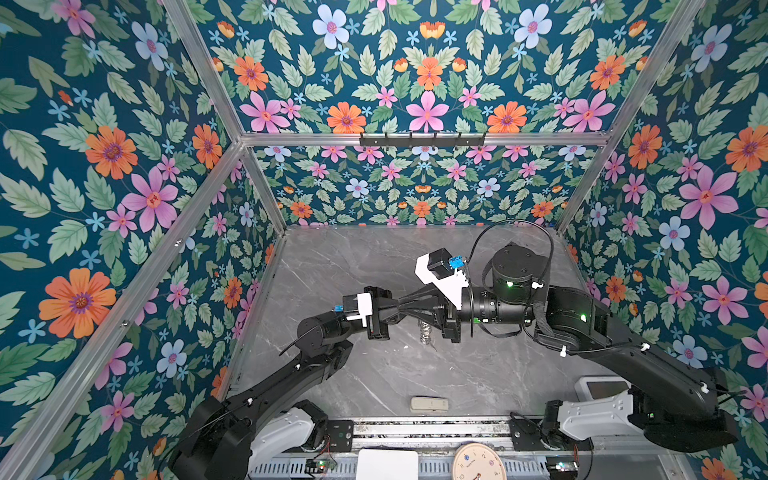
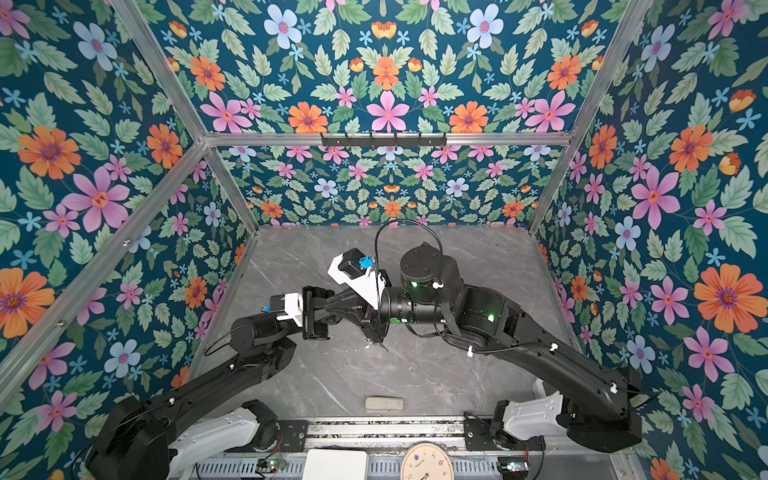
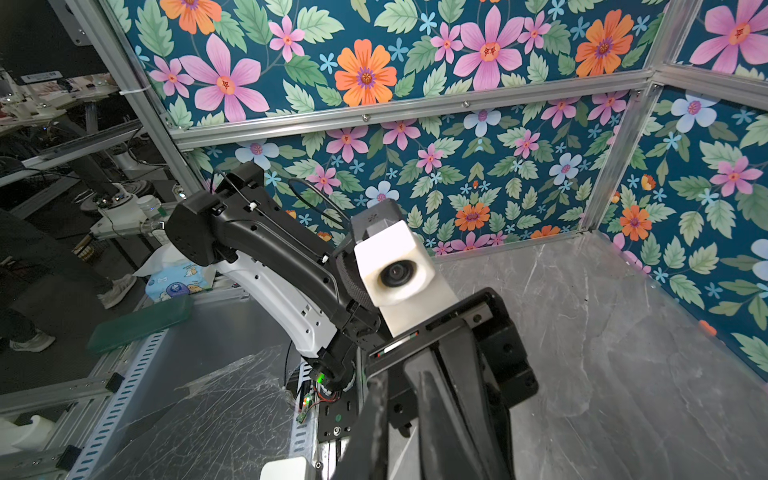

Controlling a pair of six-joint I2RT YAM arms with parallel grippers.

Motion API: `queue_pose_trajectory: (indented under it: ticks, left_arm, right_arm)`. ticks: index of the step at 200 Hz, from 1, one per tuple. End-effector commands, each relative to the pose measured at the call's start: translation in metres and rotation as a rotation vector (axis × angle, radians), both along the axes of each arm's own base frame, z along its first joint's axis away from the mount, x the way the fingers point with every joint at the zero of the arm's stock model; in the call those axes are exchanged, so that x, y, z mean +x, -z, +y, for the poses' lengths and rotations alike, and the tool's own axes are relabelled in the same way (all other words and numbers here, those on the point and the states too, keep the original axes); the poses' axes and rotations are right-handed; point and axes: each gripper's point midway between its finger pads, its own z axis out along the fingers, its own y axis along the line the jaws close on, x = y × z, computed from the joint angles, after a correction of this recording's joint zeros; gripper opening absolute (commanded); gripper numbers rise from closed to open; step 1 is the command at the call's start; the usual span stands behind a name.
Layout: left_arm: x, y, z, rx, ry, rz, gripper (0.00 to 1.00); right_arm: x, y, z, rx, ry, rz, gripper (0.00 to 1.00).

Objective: Remove the keys from the keyring

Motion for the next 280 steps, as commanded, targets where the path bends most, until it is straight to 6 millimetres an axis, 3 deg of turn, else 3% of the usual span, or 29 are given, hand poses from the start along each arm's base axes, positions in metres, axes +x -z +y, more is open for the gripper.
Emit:
queue_pose_trajectory:
  ticks: [1, 19, 44, 72, 105, 150, 212, 280]
  left_arm:
    - [-0.014, -0.015, 0.008, -0.058, 0.027, -0.078, 0.0]
    - [-0.016, -0.015, 0.008, -0.051, 0.038, -0.079, 0.0]
    - [-0.017, -0.013, 0.008, -0.046, 0.043, -0.066, 0.0]
    - [-0.019, -0.01, 0.01, -0.045, 0.056, -0.048, 0.0]
    - [-0.025, -0.011, 0.014, -0.054, 0.08, -0.036, 0.0]
    - [-0.029, -0.011, 0.015, -0.048, 0.103, -0.02, 0.0]
    - [-0.027, -0.009, 0.014, -0.043, 0.111, -0.003, 0.0]
    - [-0.026, -0.01, 0.013, -0.043, 0.115, 0.002, 0.0]
  right_arm:
    - [0.001, -0.005, -0.008, 0.005, 0.03, -0.026, 0.21]
    - [0.002, -0.006, -0.02, 0.015, 0.064, -0.057, 0.24]
    - [0.005, -0.003, -0.038, 0.033, 0.124, -0.084, 0.36]
    - [0.003, 0.01, -0.051, -0.007, 0.128, -0.112, 0.41]
    - [0.011, 0.016, -0.062, 0.014, 0.058, -0.028, 0.42]
    - [-0.002, 0.027, -0.054, -0.002, -0.087, -0.003, 0.41]
    - [0.004, 0.027, -0.041, 0.005, -0.103, -0.001, 0.38]
    - [0.009, 0.026, -0.037, 0.002, -0.1, -0.004, 0.24]
